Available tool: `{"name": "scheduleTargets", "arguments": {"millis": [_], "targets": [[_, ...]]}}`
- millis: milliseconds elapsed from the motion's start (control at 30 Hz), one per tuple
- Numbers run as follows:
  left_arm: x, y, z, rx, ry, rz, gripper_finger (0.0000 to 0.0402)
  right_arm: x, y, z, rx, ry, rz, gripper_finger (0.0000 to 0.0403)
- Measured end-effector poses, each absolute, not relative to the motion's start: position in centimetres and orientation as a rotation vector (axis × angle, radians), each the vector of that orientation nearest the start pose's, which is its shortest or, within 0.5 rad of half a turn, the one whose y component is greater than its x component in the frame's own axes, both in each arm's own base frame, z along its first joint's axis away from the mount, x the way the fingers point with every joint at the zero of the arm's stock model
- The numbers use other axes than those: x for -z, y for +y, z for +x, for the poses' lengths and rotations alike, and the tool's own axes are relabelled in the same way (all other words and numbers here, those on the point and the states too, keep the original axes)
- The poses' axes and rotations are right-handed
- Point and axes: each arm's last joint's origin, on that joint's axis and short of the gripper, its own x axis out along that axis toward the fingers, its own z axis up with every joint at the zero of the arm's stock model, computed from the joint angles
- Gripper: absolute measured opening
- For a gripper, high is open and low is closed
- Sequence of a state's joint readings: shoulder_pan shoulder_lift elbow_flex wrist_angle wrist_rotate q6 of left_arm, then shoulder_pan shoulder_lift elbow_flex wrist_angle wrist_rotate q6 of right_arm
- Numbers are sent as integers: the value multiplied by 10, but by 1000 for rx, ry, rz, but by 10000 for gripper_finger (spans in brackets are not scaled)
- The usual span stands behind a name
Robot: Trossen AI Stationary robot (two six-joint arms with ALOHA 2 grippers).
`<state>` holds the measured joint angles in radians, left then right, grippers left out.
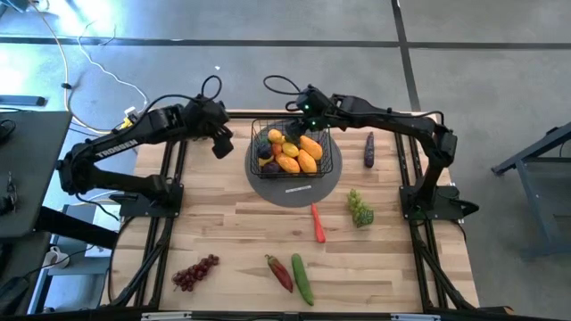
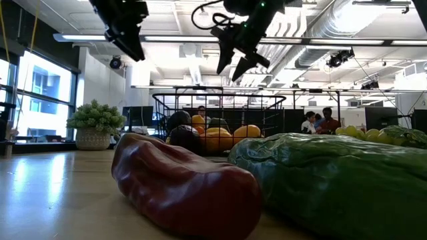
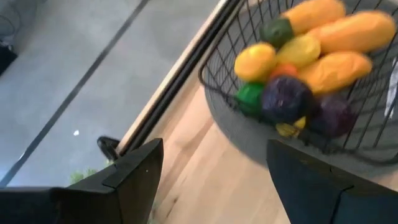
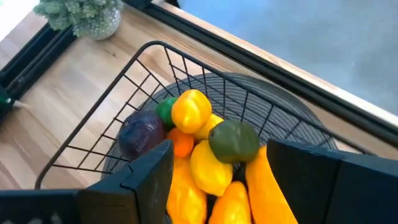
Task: Build produce basket
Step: Put the eggplant into the black wire basket
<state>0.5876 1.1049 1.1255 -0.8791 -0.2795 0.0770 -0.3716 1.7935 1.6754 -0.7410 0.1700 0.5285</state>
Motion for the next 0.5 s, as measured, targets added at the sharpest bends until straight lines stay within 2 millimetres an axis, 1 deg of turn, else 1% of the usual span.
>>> {"name": "scheduleTargets", "arguments": {"millis": [133,367,500], "targets": [[-329,124,162,-758,947,-94,271,-324,-134,365,765,714,598,238],[-327,123,160,-699,980,-108,271,-319,-112,362,867,785,611,238],[-327,122,161,-659,965,-148,271,-318,-107,358,908,813,614,238]]}}
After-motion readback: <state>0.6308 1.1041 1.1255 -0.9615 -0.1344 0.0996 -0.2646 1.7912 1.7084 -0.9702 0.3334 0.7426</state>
